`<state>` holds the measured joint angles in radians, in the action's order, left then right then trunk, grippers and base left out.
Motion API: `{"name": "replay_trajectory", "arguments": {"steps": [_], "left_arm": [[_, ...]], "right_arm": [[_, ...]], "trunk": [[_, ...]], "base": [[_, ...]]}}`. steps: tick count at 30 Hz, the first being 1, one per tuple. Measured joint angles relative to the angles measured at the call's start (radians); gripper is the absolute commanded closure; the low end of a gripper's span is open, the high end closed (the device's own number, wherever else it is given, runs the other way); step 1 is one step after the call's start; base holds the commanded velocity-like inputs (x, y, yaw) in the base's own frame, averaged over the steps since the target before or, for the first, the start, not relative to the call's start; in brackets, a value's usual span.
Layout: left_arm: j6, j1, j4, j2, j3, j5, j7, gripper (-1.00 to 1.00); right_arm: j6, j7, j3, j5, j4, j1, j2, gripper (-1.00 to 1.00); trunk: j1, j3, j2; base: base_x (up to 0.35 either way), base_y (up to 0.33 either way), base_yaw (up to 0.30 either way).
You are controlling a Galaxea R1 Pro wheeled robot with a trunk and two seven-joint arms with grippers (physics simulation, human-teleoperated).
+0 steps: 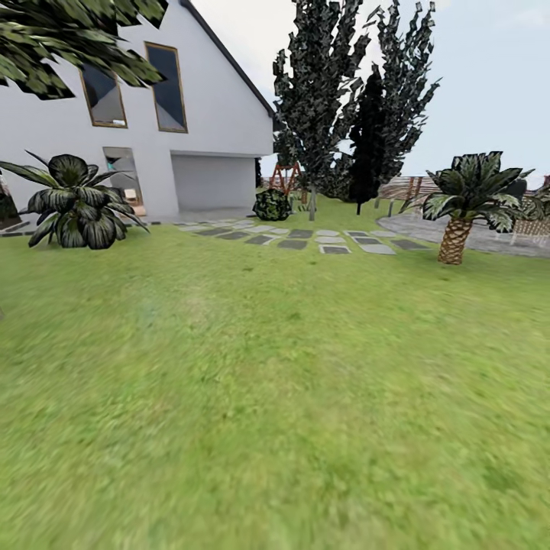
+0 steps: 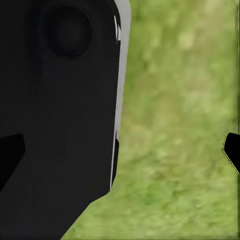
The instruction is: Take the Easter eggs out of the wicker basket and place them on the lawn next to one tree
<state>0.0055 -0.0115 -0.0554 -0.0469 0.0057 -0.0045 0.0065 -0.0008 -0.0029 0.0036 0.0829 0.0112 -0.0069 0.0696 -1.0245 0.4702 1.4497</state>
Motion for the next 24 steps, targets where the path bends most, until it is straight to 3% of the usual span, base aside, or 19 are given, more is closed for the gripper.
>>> {"name": "replay_trajectory", "arguments": {"steps": [4,13,24], "left_arm": [[0.000,0.000,0.001,0.001,0.000,0.000,0.001,-1.00],[0.000,0.000,0.001,0.000,0.000,0.000,0.000,-1.00],[0.000,0.000,0.001,0.001,0.000,-0.001,0.000,-1.00]], "right_arm": [[0.001,-0.002,-0.001,-0.003,0.000,0.000,-0.001,-1.00],[0.001,-0.003,-0.006,-0.006,0.000,0.000,-0.002,-1.00],[0.000,-0.003,-0.004,-0.005,0.000,0.000,-0.002,-1.00]], "trunk": [[0.000,0.000,0.000],[0.000,-0.003,0.000],[0.000,-0.006,0.000]], "base": [[0.294,-0.118,-0.049],[0.294,-0.118,-0.238],[0.294,-0.118,-0.137]]}}
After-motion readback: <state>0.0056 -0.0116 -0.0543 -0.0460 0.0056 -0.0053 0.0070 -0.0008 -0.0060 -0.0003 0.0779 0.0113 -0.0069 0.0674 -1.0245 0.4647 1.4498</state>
